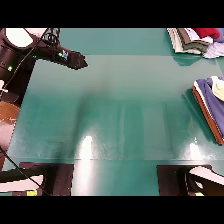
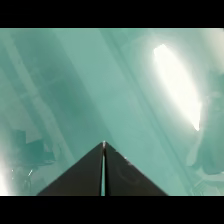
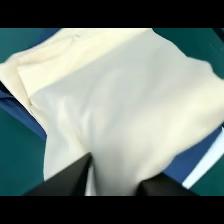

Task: Fold the shirts.

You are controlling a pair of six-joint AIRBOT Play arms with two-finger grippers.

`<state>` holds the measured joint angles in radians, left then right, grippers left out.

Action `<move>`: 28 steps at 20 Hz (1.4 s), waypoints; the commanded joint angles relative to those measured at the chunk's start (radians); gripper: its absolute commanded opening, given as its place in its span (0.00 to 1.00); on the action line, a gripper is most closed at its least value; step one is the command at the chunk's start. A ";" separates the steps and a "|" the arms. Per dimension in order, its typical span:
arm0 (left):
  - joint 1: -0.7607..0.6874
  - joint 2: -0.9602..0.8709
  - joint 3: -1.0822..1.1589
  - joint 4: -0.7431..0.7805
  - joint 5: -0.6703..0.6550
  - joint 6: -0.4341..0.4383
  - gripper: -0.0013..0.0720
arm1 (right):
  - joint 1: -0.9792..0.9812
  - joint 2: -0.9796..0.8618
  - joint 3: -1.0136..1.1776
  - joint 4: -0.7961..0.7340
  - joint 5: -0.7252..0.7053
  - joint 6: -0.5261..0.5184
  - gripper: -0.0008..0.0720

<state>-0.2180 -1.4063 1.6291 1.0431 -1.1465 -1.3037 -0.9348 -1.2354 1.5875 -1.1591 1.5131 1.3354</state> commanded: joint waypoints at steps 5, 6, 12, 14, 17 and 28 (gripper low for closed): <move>0.000 0.000 0.000 0.001 -0.018 0.003 0.05 | -0.161 0.099 -0.181 -0.044 -0.019 0.023 0.80; 0.000 0.000 0.000 0.000 -0.017 0.002 0.05 | -0.162 0.108 -0.180 -0.035 -0.027 0.035 0.80; 0.000 0.000 0.000 0.001 -0.013 0.003 0.05 | 0.031 0.117 -0.180 0.224 -0.010 0.037 0.80; 0.000 0.000 0.000 0.001 -0.020 0.001 0.06 | 0.180 0.117 -0.180 0.266 -0.013 0.037 0.80; 0.000 0.000 0.000 -0.003 -0.033 0.001 0.05 | 0.428 0.116 -0.180 0.271 -0.064 0.037 0.80; 0.000 0.000 0.000 -0.003 0.080 0.001 0.06 | 0.876 0.116 -0.180 0.268 -0.216 0.033 0.04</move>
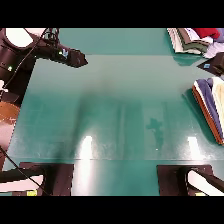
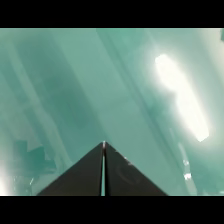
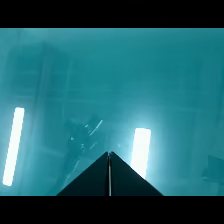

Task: Fold the shirts.

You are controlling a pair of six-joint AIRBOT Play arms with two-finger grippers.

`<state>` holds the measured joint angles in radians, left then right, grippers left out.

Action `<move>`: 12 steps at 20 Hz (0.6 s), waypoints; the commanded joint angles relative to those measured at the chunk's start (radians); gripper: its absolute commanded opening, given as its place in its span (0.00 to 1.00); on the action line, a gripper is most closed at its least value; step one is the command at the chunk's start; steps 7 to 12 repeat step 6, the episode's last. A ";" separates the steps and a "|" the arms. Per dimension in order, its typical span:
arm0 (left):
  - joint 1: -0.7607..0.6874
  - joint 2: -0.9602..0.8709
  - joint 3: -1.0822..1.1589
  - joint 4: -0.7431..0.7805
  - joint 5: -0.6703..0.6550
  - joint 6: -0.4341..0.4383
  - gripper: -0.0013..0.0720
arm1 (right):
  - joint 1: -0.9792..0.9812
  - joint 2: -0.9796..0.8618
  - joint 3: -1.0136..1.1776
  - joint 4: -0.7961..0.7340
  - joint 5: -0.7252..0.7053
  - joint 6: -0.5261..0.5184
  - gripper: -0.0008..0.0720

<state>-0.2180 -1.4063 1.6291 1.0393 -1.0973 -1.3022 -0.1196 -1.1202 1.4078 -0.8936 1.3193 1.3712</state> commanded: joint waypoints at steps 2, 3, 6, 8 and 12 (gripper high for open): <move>0.000 0.000 0.000 0.000 0.049 0.000 0.06 | 0.061 0.001 0.000 0.003 -0.018 -0.003 0.04; 0.000 0.000 0.000 0.001 0.056 0.000 0.05 | 0.060 0.001 0.000 0.003 -0.015 -0.003 0.04; 0.000 0.000 0.000 0.000 0.075 0.000 0.05 | 0.060 0.001 0.000 0.003 -0.014 -0.003 0.04; 0.000 0.000 0.000 0.000 0.075 0.000 0.05 | 0.060 0.001 0.000 0.003 -0.014 -0.003 0.04; 0.000 0.000 0.000 0.000 0.075 0.000 0.05 | 0.060 0.001 0.000 0.003 -0.014 -0.003 0.04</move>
